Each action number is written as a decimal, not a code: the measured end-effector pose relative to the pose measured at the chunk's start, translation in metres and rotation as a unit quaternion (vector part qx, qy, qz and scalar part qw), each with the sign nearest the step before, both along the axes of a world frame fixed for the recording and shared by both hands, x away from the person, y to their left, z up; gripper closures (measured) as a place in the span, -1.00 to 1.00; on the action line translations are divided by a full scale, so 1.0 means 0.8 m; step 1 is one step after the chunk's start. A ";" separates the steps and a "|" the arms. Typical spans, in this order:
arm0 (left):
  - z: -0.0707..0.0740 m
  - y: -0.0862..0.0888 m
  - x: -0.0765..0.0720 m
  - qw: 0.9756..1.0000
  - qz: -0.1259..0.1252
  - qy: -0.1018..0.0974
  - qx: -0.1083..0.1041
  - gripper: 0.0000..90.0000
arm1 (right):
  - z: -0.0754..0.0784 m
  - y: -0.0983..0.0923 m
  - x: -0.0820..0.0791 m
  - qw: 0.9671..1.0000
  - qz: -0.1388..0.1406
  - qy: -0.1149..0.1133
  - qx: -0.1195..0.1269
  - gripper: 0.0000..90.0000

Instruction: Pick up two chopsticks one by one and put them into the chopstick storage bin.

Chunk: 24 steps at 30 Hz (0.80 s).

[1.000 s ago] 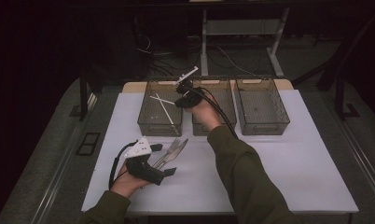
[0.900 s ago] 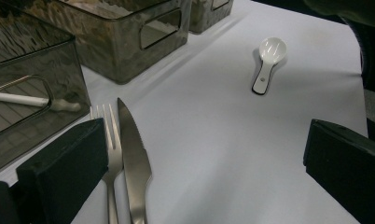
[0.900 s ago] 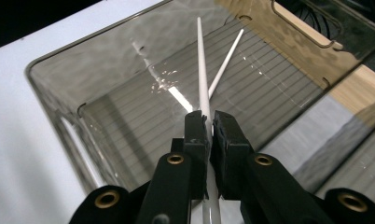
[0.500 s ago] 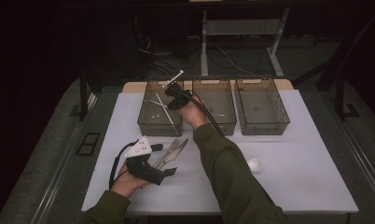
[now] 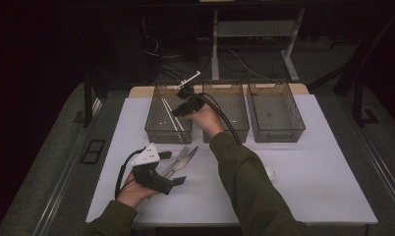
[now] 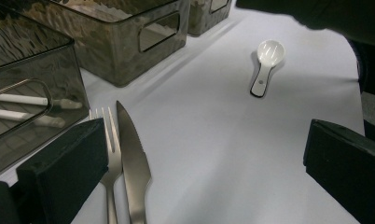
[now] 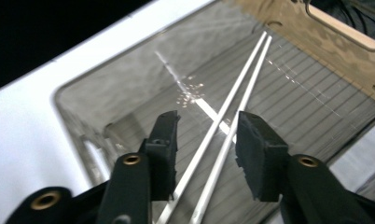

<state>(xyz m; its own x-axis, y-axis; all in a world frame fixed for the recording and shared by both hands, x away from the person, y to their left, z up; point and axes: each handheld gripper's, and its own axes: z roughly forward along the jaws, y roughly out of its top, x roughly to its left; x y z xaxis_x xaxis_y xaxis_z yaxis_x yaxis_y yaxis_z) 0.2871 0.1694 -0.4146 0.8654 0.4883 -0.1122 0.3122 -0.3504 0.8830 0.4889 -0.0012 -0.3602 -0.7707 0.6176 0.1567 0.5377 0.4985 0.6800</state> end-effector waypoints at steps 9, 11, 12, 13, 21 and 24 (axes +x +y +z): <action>0.000 -0.001 0.000 1.000 -0.003 0.001 0.001 -1.00 | 0.015 -0.053 -0.030 0.999 0.035 -0.018 0.030 0.03; -0.001 -0.002 0.000 1.000 -0.004 0.000 0.002 -1.00 | 0.016 -0.069 -0.037 0.998 0.039 -0.021 0.038 0.01; -0.001 -0.002 0.000 1.000 -0.004 0.001 0.003 -1.00 | 0.016 -0.077 -0.041 0.998 0.039 -0.022 0.040 -0.01; -0.001 -0.002 0.000 1.000 -0.005 0.001 0.004 -1.00 | 0.016 -0.088 -0.045 0.998 0.041 -0.025 0.042 -0.02; -0.002 -0.004 0.000 1.000 -0.004 0.005 0.007 -1.00 | 0.013 -0.144 -0.077 0.996 0.056 -0.034 0.057 -0.10; -0.003 -0.004 0.000 1.000 -0.003 0.005 0.007 -1.00 | 0.011 -0.162 -0.089 0.996 0.056 -0.040 0.062 -0.13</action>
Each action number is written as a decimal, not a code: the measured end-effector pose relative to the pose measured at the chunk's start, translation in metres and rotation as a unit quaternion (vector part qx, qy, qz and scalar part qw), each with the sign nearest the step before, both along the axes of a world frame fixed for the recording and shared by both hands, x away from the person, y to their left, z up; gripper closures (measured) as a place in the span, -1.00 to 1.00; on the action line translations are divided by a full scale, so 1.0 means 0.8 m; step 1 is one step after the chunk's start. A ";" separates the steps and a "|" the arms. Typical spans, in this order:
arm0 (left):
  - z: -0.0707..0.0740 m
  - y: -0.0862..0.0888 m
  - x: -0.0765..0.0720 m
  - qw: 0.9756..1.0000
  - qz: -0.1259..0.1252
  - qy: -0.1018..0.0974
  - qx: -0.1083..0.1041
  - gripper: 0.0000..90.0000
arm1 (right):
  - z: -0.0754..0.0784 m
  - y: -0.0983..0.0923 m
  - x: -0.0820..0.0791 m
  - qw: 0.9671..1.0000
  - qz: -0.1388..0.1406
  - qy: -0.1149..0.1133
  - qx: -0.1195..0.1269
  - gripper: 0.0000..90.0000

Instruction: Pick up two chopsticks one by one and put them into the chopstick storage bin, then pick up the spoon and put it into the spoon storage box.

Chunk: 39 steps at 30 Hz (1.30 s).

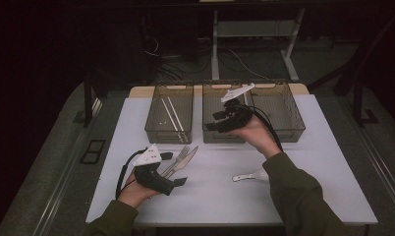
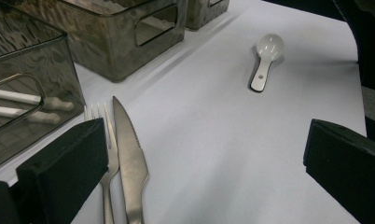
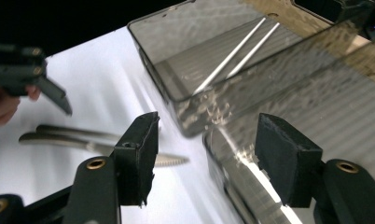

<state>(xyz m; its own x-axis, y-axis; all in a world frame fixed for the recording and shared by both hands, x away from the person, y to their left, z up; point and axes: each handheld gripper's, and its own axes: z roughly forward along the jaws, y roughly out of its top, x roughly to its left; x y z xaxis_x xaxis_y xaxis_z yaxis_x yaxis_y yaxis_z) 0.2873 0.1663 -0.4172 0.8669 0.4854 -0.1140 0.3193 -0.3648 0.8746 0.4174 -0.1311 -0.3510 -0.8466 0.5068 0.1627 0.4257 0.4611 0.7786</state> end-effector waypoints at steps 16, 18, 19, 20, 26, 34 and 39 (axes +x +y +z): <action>-0.001 0.002 0.002 1.000 0.009 0.004 0.003 -1.00 | -0.005 -0.081 -0.051 0.999 -0.005 -0.009 0.036 -0.23; -0.001 0.002 0.001 1.000 0.011 0.004 0.003 -1.00 | -0.007 -0.088 -0.058 0.999 -0.005 -0.009 0.035 -0.24; -0.001 0.002 0.001 1.000 0.011 0.002 0.005 -1.00 | -0.009 -0.092 -0.061 0.999 -0.004 -0.007 0.037 -0.24; -0.001 0.002 0.001 1.000 0.013 0.003 0.005 -1.00 | -0.011 -0.096 -0.064 0.999 -0.005 -0.006 0.038 -0.25; -0.001 0.007 0.002 1.000 0.016 0.013 0.005 -1.00 | -0.027 -0.122 -0.081 0.999 -0.014 0.002 0.029 -0.29; 0.000 0.008 -0.001 1.000 0.018 0.004 0.008 -1.00 | -0.043 -0.159 -0.103 0.999 -0.036 0.008 0.030 -0.31; -0.001 0.008 -0.002 1.000 0.015 0.002 0.008 -1.00 | -0.053 -0.178 -0.115 0.999 -0.045 0.010 0.021 -0.32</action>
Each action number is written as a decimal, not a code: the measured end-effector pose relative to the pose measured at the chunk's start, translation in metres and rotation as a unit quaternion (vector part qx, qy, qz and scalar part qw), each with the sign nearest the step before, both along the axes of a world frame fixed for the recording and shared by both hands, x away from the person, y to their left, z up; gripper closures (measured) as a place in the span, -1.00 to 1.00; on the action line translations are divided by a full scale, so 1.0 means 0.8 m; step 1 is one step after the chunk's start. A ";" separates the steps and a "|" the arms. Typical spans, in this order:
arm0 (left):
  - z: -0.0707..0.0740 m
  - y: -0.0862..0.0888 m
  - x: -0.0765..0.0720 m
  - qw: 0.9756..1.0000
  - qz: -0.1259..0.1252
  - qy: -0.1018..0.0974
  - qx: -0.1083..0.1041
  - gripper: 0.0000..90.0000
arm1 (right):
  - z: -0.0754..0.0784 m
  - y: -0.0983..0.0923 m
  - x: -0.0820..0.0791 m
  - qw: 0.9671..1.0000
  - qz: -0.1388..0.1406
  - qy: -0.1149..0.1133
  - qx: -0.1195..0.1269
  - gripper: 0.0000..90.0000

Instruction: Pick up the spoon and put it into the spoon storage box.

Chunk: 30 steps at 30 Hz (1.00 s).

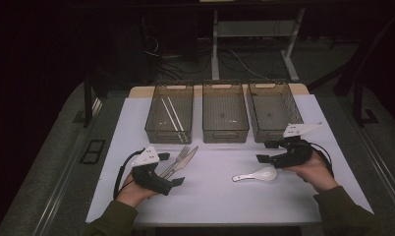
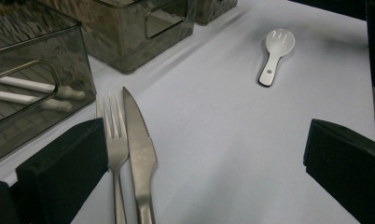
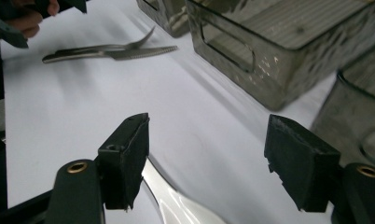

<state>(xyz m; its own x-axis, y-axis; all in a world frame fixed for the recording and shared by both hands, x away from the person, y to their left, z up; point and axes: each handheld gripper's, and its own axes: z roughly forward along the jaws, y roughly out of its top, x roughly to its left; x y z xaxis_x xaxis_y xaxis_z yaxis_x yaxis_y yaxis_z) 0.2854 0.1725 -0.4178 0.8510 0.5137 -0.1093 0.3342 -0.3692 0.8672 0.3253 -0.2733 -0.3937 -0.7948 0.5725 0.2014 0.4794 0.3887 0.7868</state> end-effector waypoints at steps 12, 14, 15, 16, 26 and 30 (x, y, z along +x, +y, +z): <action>-0.003 0.002 0.000 1.000 0.000 0.002 -0.004 -1.00 | -0.028 -0.016 -0.022 0.999 -0.008 0.018 -0.031 -0.32; -0.003 0.002 0.000 1.000 0.000 0.001 -0.004 -1.00 | -0.033 -0.018 -0.023 0.999 -0.004 0.022 -0.033 -0.32; -0.003 0.002 0.000 1.000 -0.001 0.000 -0.005 -1.00 | -0.034 -0.019 -0.024 0.999 -0.005 0.026 -0.035 -0.32; -0.003 0.002 0.000 1.000 0.000 0.000 -0.005 -1.00 | -0.036 -0.019 -0.024 0.999 -0.005 0.025 -0.036 -0.32; -0.003 0.001 0.000 1.000 -0.002 0.001 -0.001 -1.00 | -0.048 -0.020 -0.023 0.998 -0.008 0.041 -0.052 -0.32; -0.003 0.000 0.000 1.000 -0.002 0.000 -0.002 -1.00 | -0.052 -0.016 -0.022 0.997 -0.010 0.043 -0.066 -0.30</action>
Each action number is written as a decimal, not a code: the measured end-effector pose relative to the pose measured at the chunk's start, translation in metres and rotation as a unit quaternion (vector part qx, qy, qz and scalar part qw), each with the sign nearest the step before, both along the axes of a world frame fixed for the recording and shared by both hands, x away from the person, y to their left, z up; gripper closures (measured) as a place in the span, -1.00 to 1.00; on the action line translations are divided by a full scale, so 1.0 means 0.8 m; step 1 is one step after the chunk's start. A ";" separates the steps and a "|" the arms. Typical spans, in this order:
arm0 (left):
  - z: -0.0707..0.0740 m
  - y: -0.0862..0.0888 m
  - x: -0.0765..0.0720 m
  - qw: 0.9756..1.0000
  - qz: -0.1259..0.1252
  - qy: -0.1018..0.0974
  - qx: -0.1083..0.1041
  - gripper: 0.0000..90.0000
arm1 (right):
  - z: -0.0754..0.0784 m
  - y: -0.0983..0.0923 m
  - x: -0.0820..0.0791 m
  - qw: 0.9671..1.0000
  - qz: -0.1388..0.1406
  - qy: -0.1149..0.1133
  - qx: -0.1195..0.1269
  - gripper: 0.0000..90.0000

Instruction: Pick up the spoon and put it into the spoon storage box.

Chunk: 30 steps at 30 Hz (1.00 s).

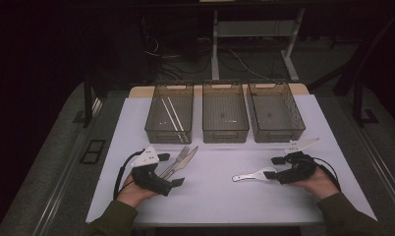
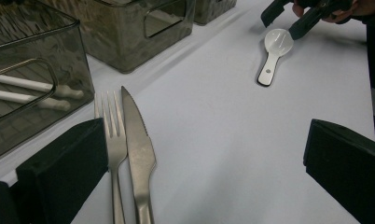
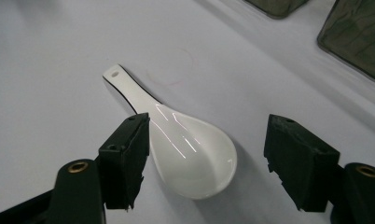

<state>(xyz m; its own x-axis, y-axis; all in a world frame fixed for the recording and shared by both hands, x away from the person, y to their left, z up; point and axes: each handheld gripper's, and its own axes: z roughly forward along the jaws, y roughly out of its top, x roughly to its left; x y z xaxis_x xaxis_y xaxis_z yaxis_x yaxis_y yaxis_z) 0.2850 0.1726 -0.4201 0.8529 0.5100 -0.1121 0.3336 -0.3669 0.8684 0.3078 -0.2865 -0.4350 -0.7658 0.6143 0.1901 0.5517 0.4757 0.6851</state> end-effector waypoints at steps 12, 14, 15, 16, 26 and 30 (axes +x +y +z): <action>0.000 0.000 0.000 1.000 -0.003 0.000 0.000 -1.00 | -0.009 0.008 0.005 1.000 0.010 0.015 -0.014 -0.11; 0.000 0.000 0.000 1.000 -0.003 0.001 -0.001 -1.00 | -0.011 0.009 0.005 1.000 0.015 0.012 -0.017 -0.07; 0.000 0.000 0.000 1.000 -0.003 0.001 -0.002 -1.00 | -0.011 0.009 0.004 1.000 0.017 0.011 -0.019 -0.06; 0.001 0.000 0.000 1.000 -0.003 0.001 -0.002 -1.00 | -0.011 0.010 0.004 1.000 0.016 0.013 -0.019 -0.05; 0.001 0.000 0.000 1.000 -0.003 0.001 -0.003 -1.00 | -0.012 0.012 0.002 0.999 0.030 0.015 -0.030 0.07; 0.001 0.000 0.000 1.000 -0.003 0.000 -0.002 -1.00 | -0.012 0.014 -0.001 0.998 0.039 0.007 -0.042 0.15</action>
<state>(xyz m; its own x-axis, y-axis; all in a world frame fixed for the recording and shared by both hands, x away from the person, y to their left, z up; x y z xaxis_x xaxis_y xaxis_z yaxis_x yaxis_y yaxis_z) 0.2847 0.1727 -0.4191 0.8563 0.5036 -0.1146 0.3312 -0.3651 0.8701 0.3066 -0.2753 -0.4443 -0.8099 0.5667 0.1515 0.5197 0.5734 0.6333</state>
